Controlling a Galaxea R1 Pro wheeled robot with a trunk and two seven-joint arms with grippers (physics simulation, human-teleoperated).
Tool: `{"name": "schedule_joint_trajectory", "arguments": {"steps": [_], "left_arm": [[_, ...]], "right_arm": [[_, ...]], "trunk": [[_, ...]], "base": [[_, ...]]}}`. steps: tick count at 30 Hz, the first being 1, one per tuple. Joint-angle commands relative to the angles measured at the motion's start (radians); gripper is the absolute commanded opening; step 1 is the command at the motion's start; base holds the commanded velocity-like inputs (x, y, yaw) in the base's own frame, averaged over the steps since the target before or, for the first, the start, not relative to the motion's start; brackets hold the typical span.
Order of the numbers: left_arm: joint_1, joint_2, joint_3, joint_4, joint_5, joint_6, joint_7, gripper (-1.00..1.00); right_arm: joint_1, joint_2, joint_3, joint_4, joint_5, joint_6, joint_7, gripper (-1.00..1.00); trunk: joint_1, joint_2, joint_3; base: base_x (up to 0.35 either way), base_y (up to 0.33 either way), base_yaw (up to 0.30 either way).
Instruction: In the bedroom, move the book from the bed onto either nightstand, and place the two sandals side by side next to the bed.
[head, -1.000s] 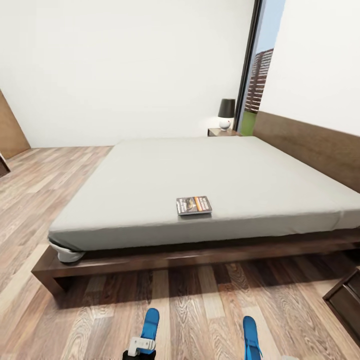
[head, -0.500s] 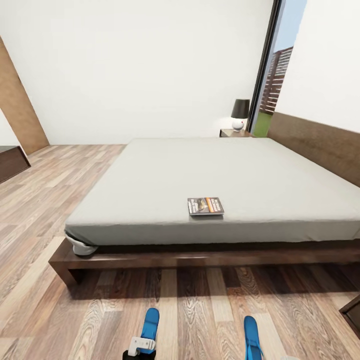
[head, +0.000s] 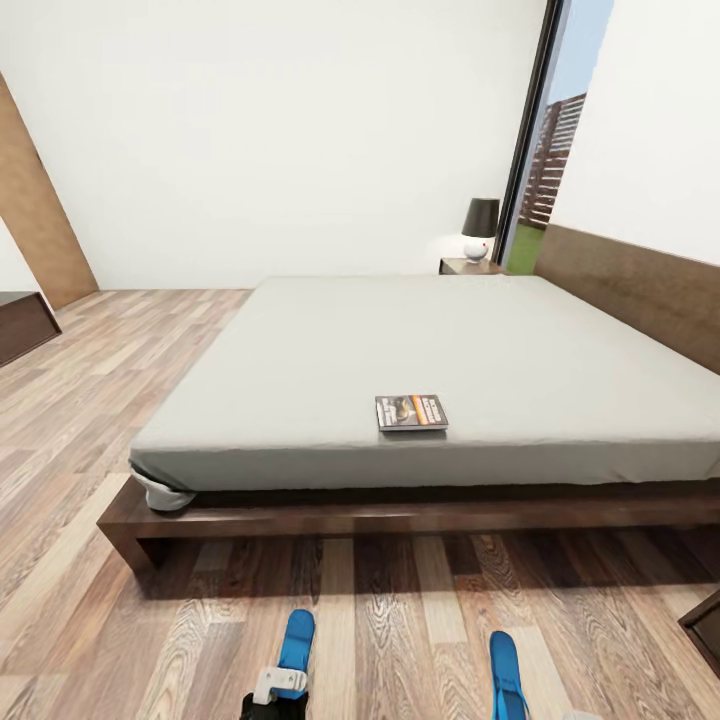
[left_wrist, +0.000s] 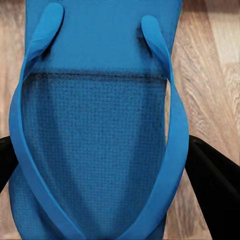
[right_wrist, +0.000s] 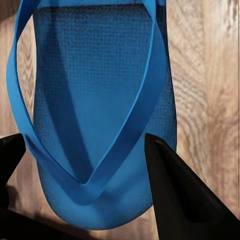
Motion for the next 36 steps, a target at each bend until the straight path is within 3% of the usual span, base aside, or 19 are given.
{"name": "schedule_joint_trajectory", "arguments": {"steps": [1,3,7,8,10,11,15,17,18,21,27,36], "left_arm": [[-0.002,0.004,-0.01,-0.026,0.018,0.003,0.015,-1.0],[-0.007,0.006,-0.009,-0.081,0.04,0.049,0.06,-1.0],[-0.015,0.032,-0.009,-0.253,0.07,0.291,0.172,-1.0],[-0.019,0.042,-0.009,-0.313,0.073,0.353,0.186,-1.0],[-0.029,0.061,-0.009,-0.363,0.074,0.413,0.197,-1.0],[-0.042,0.085,-0.007,-0.379,0.078,0.445,0.203,-1.0],[-0.062,0.153,0.009,-0.397,0.097,0.481,0.214,-1.0],[-0.068,0.217,0.012,-0.398,0.101,0.485,0.255,-1.0],[-0.07,0.223,0.012,-0.398,0.101,0.485,0.27,-1.0],[-0.074,0.215,0.008,-0.396,0.099,0.485,0.321,-1.0],[-0.074,0.181,0.003,-0.396,0.097,0.483,0.331,-1.0],[-0.074,0.169,0.001,-0.397,0.095,0.482,0.335,-1.0]], "right_arm": [[0.0,0.0,-0.002,0.001,-0.005,0.004,0.001,-1.0],[0.0,0.0,-0.002,0.001,-0.005,0.004,0.001,-1.0],[0.0,0.0,-0.002,0.001,-0.005,0.004,0.001,-1.0],[0.0,0.0,-0.002,0.001,-0.005,0.004,0.002,-1.0],[0.0,0.0,-0.002,0.001,-0.005,0.004,0.004,-1.0],[0.0,0.0,-0.001,0.001,-0.005,0.004,0.004,-1.0],[0.0,0.0,-0.002,0.001,-0.005,0.005,0.006,-1.0],[0.0,0.0,-0.003,0.001,-0.006,0.006,0.007,-1.0],[0.0,0.0,-0.003,0.001,-0.006,0.006,0.007,-1.0],[0.0,0.0,-0.003,0.001,-0.006,0.007,0.007,-1.0],[0.0,0.0,-0.004,0.001,-0.006,0.007,0.007,-1.0],[0.0,0.0,-0.004,0.001,-0.006,0.007,0.007,-1.0]], "trunk": [[0.0,0.0,-0.001],[0.0,0.0,-0.001],[0.0,0.0,-0.001],[0.0,0.0,-0.001],[0.0,0.0,-0.001],[0.0,0.0,-0.001],[0.0,0.0,-0.001],[0.0,0.0,-0.001],[0.0,0.0,-0.001],[0.0,0.0,-0.001],[0.0,0.0,-0.001],[0.023,-0.042,-0.02]], "base": [[0.0,0.0,0.0],[0.0,0.0,0.0],[0.0,0.0,0.0],[0.0,0.0,0.0],[0.0,0.0,0.0],[0.0,0.0,0.0],[0.0,0.0,0.0],[0.0,0.0,0.0],[0.0,0.0,0.0],[0.0,0.0,0.0],[0.0,0.0,0.0],[0.0,0.0,0.0]]}}
